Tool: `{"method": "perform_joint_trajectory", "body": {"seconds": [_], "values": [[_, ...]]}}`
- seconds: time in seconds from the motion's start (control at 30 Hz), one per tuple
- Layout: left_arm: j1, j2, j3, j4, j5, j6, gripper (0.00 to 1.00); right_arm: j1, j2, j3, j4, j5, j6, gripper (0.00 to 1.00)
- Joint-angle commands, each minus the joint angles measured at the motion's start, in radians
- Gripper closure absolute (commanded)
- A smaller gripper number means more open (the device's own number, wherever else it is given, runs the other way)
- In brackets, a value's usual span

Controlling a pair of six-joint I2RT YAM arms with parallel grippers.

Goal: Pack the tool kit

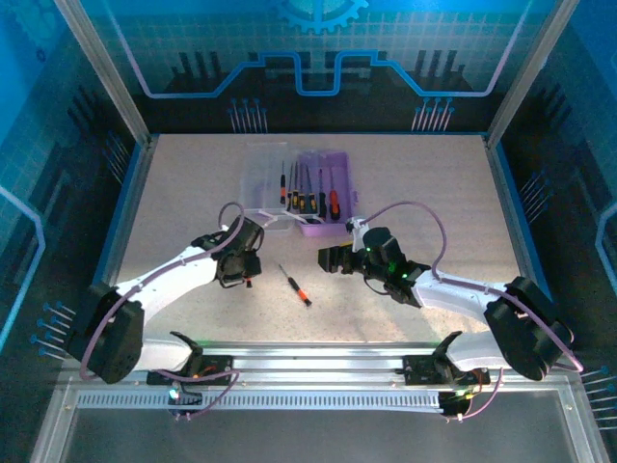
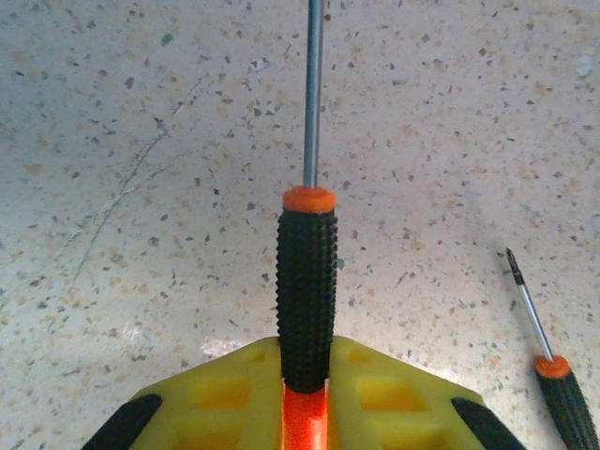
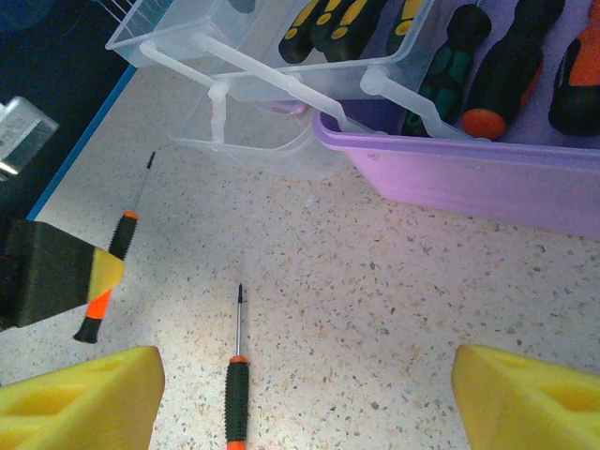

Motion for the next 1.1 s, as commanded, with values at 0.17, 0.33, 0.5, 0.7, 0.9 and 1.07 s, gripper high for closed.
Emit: {"method": "perform_joint_trajectory", "body": {"seconds": [0.17, 0.33, 0.5, 0.7, 0.9, 1.07], "values": [[-0.006, -0.117, 0.080, -0.070, -0.042, 0.067, 0.84, 0.003, 0.002, 0.023, -0.009, 0.042, 0.011, 0.19], [-0.006, -0.077, 0.178, -0.092, -0.056, 0.130, 0.84, 0.002, -0.009, 0.021, -0.017, 0.053, 0.011, 0.19], [0.004, 0.014, 0.332, -0.111, -0.082, 0.220, 0.85, 0.001, -0.026, 0.012, -0.020, 0.072, 0.012, 0.19], [0.050, 0.175, 0.576, -0.131, -0.051, 0.319, 0.85, -0.011, -0.032, 0.014, -0.034, 0.076, 0.015, 0.19], [0.084, 0.371, 0.789, -0.128, -0.007, 0.340, 0.86, -0.024, -0.037, 0.018, -0.058, 0.080, 0.009, 0.19], [0.092, 0.546, 0.958, -0.147, 0.017, 0.339, 0.88, -0.030, -0.039, 0.016, -0.062, 0.089, 0.011, 0.19]]}}
